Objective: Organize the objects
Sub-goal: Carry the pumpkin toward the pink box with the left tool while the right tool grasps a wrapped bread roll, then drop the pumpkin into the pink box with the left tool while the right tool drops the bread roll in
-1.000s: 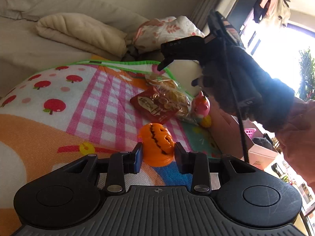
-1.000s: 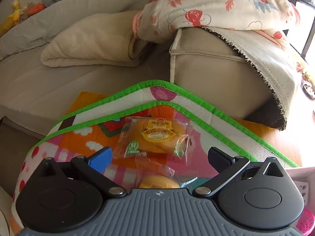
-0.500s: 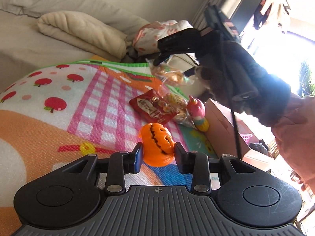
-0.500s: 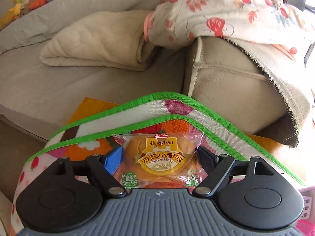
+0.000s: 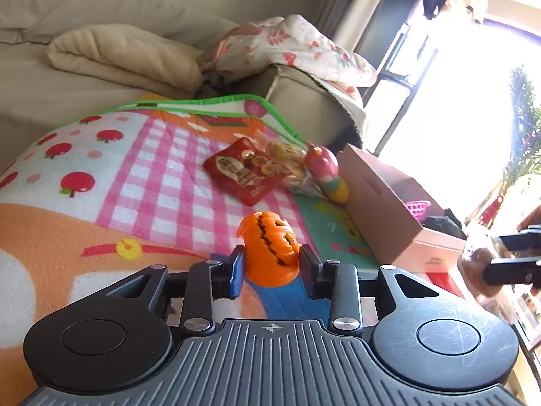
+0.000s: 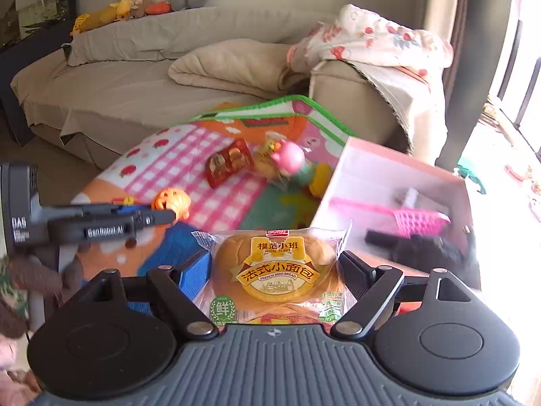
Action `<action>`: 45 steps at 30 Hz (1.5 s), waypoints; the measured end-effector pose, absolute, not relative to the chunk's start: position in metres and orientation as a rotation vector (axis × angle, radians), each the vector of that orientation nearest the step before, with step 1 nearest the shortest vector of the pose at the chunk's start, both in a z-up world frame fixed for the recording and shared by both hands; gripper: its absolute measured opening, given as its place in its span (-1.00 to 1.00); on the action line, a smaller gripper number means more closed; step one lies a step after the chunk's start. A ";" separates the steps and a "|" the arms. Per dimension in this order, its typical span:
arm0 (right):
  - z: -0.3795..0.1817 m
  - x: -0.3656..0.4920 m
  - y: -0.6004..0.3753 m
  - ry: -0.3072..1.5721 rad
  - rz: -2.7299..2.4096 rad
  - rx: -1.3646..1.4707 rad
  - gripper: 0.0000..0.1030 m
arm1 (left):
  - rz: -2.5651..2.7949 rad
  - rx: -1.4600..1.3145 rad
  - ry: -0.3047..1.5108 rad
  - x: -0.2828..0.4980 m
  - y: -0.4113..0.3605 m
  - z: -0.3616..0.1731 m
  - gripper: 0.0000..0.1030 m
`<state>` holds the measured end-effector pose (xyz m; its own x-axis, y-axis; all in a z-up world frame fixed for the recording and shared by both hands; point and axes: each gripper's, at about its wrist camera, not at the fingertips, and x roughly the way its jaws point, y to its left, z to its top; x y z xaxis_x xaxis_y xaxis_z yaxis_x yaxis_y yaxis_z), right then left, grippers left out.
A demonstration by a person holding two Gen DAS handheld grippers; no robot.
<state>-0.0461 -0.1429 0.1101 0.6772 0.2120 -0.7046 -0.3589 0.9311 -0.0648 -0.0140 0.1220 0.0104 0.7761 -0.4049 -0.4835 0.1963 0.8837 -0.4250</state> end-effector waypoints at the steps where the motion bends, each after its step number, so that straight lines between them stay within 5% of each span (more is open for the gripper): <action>1: 0.105 -0.057 -0.152 0.750 0.293 -0.212 0.60 | -0.365 -0.359 0.600 -0.016 0.113 0.016 -0.27; 11: 0.091 -0.092 -0.216 0.597 0.171 -0.138 0.61 | -0.576 -0.166 0.435 0.030 -0.020 0.109 -0.26; 18: 0.088 -0.096 -0.238 0.540 0.158 -0.074 0.61 | -0.509 -0.061 0.533 0.078 -0.080 0.080 -0.27; 26: 0.089 -0.078 -0.251 0.531 0.135 -0.048 0.61 | -0.445 -0.162 0.508 0.059 -0.042 0.076 -0.29; 35: 0.154 0.030 -0.253 0.459 0.108 0.056 0.61 | -0.452 -0.151 0.539 0.018 0.008 0.051 -0.29; 39: 0.158 0.105 -0.245 0.542 0.119 0.130 0.91 | -0.432 -0.151 0.584 0.016 0.021 0.035 -0.29; 45: 0.130 0.106 -0.244 0.593 0.084 0.162 0.91 | -0.387 -0.156 0.596 0.013 0.048 0.023 -0.29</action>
